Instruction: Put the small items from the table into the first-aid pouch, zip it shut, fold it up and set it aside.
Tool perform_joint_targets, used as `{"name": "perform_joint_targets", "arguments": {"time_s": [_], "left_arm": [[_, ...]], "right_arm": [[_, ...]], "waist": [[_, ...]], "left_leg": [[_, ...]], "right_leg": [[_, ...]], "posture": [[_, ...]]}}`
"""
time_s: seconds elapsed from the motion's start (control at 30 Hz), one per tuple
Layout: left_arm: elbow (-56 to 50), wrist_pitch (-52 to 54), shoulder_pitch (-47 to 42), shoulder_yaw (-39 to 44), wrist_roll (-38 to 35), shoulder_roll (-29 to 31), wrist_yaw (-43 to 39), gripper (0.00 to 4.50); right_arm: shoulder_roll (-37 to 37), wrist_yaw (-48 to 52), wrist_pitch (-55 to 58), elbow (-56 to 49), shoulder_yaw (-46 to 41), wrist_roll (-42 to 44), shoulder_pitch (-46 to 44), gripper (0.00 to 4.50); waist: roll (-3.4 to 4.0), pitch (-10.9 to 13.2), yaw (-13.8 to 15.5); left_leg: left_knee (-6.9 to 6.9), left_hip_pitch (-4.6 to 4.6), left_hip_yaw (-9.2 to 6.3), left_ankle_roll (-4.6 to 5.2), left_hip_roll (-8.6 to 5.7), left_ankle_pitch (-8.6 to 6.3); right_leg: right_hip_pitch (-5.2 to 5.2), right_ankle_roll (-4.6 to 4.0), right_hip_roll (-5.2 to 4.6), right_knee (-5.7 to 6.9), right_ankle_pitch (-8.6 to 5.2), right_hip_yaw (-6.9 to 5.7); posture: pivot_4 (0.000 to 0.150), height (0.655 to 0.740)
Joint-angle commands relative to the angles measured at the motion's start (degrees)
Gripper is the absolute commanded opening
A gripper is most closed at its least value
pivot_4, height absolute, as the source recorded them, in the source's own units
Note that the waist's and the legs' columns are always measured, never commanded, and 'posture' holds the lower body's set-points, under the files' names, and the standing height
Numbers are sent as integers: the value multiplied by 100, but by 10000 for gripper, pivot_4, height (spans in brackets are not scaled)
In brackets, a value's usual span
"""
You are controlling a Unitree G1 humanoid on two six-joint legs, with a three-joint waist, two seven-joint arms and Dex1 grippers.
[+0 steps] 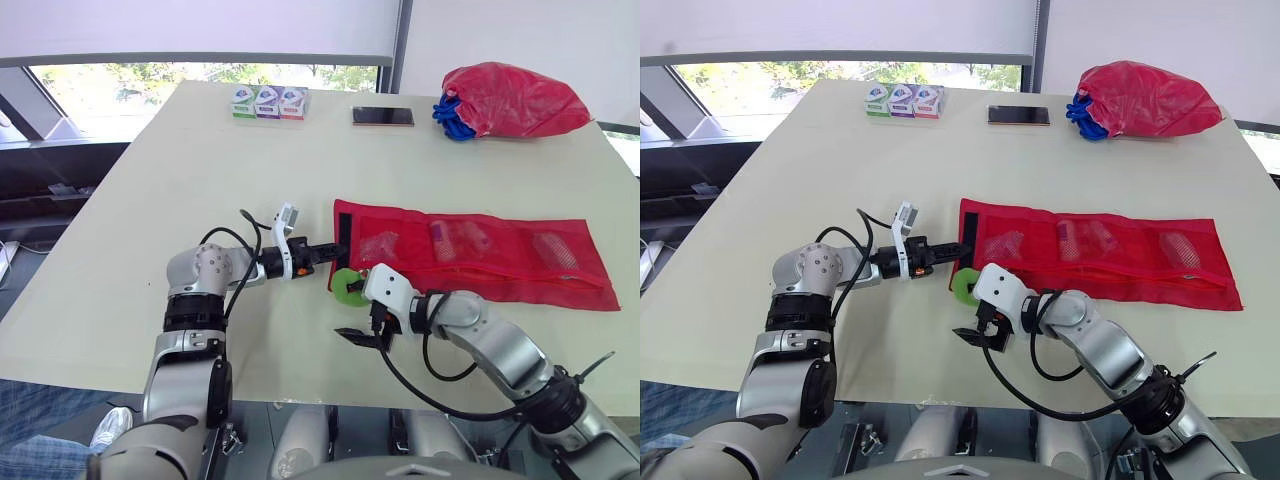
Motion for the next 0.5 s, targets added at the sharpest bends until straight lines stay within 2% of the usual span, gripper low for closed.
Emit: {"name": "perform_joint_targets", "arguments": {"time_s": [0.03, 0.17, 0.2, 0.23, 0.27, 0.3, 0.33, 0.5], "left_arm": [[-39, -23, 54, -52, -37, -80, -85, 0], [-50, -46, 70, -38, -45, -106, -73, 0], [-53, -56, 78, -20, -53, -123, -64, 0], [-57, -64, 84, -8, -58, -136, -59, 0], [-59, -71, 89, -1, -61, -145, -56, 0], [-60, -75, 92, 5, -62, -152, -53, 0], [-65, -82, 99, 1, -57, -154, -58, 0], [-26, -175, 100, -29, 0, -122, -104, 0]], "right_arm": [[-154, -118, -34, 248, 50, -435, -103, 37971], [-239, -53, -148, 316, 113, -654, -121, 19334], [-274, -57, -211, 334, 137, -760, -145, 16112], [-304, -61, -268, 347, 150, -857, -164, 7264], [-320, -68, -325, 358, 140, -935, -171, 7264], [-329, -69, -369, 361, 111, -985, -169, 1770], [-313, -73, -432, 339, 32, -974, -146, 358], [-77, -22, -212, -341, -762, -277, 145, 358]], "waist": [[0, 0, 0], [1, -3, 6], [2, -4, 6], [2, -4, 6], [3, -4, 6], [4, -5, 8], [3, -5, 7], [4, -4, 12]], "left_leg": [[0, 0, 0, -1, 0, 1], [1, 1, 0, -1, -2, 1], [0, 1, 0, -1, -3, 1], [0, 1, -1, -1, -3, 1], [0, 1, -1, -1, -3, 1], [0, 1, -1, -1, -3, 1], [0, 1, 0, -1, -4, 1], [0, 0, -3, -1, -4, 1]], "right_leg": [[0, 0, 0, 0, 0, 0], [2, 0, -2, 0, 0, 0], [2, 0, -2, 0, 0, 0], [2, 1, -2, 0, 0, 0], [2, 1, -2, 0, 0, 0], [2, 1, -2, 0, 0, 0], [2, 1, -3, 0, 0, 0], [2, 1, -4, 0, 1, -1]], "posture": [[1500, 7400], [1500, 7400], [1500, 7400], [1500, 7400], [1500, 7400], [1500, 7400], [1500, 7400], [1500, 7400]]}}
